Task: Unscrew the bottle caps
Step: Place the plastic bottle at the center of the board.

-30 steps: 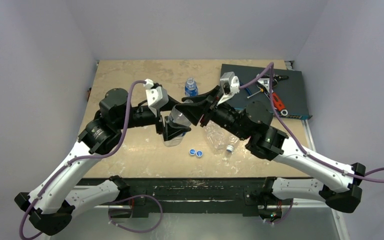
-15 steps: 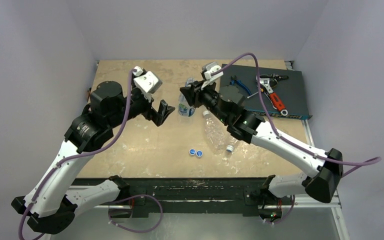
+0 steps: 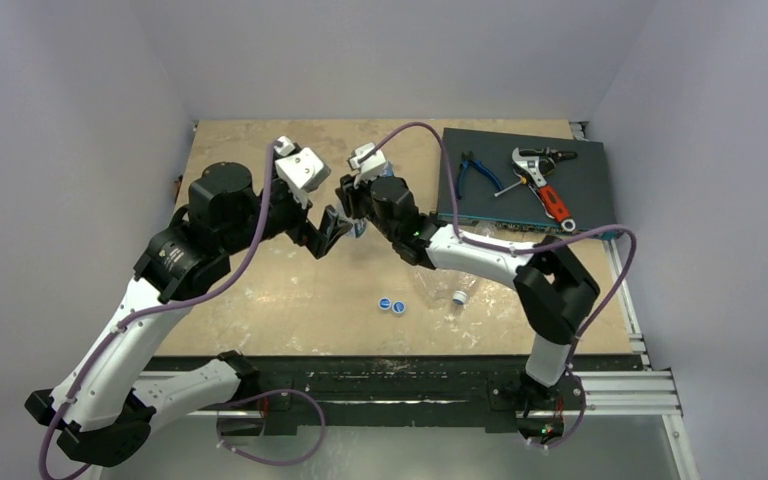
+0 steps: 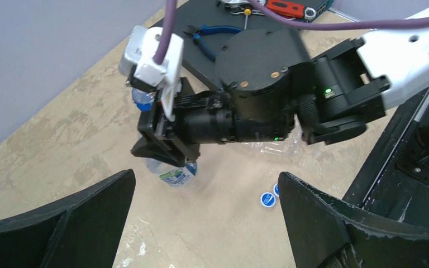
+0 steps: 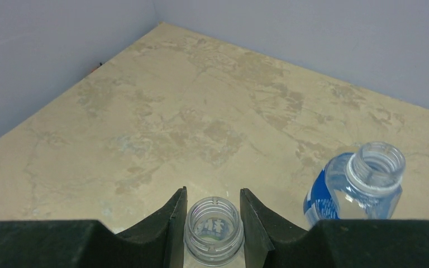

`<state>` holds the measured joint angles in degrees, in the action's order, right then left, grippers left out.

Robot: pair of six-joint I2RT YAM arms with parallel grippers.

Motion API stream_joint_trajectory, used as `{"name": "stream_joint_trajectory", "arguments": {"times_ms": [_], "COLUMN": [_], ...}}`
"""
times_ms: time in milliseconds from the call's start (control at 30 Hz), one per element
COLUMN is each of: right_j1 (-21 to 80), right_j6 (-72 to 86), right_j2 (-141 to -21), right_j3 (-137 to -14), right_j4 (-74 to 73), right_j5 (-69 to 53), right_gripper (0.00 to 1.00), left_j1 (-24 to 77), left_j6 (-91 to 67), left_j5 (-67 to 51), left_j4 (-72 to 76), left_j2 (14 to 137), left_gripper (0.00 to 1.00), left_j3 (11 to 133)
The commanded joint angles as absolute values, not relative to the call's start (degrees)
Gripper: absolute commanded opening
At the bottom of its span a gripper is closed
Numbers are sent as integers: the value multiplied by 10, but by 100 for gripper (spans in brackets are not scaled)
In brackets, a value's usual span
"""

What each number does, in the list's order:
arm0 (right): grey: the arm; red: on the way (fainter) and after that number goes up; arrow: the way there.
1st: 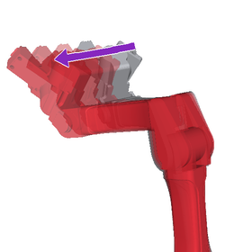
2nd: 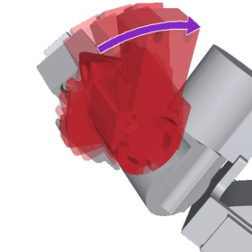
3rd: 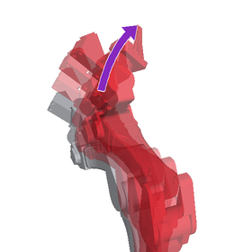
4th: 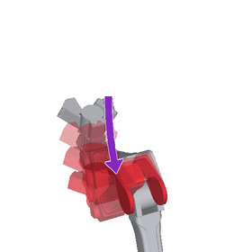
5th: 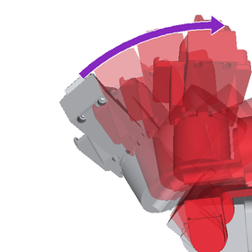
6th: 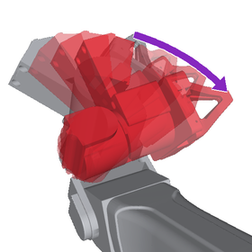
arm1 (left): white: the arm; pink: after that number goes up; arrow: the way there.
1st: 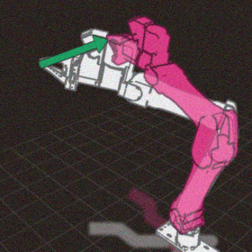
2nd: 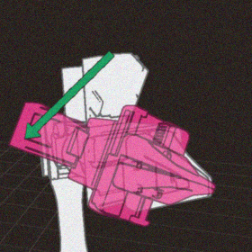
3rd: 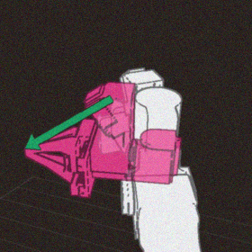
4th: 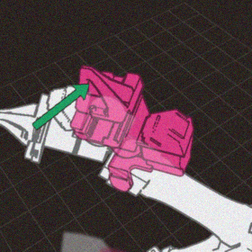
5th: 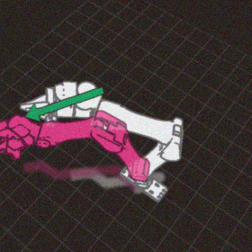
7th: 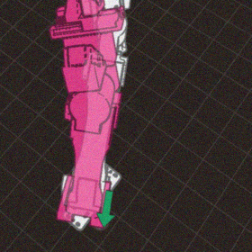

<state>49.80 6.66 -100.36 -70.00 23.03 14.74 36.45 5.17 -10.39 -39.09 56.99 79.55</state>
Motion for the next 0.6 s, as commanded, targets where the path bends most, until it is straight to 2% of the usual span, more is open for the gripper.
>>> {"name": "stream_joint_trajectory", "arguments": {"times_ms": [0, 233, 567], "right_j1": [497, 497, 494], "right_j6": [26, 9, 5], "right_j2": [-1040, -1090, -1084], "right_j3": [-762, -776, -742], "right_j4": [328, 356, 365], "right_j5": [196, 228, 242], "right_gripper": [0, 0, 0], "left_j1": [362, 362, 362], "left_j6": [43, 33, 26], "left_j5": [-134, -147, -154], "left_j4": [-388, -386, -384], "left_j2": [569, 568, 565], "left_gripper": [100, 100, 100], "left_j3": [808, 811, 813]}}
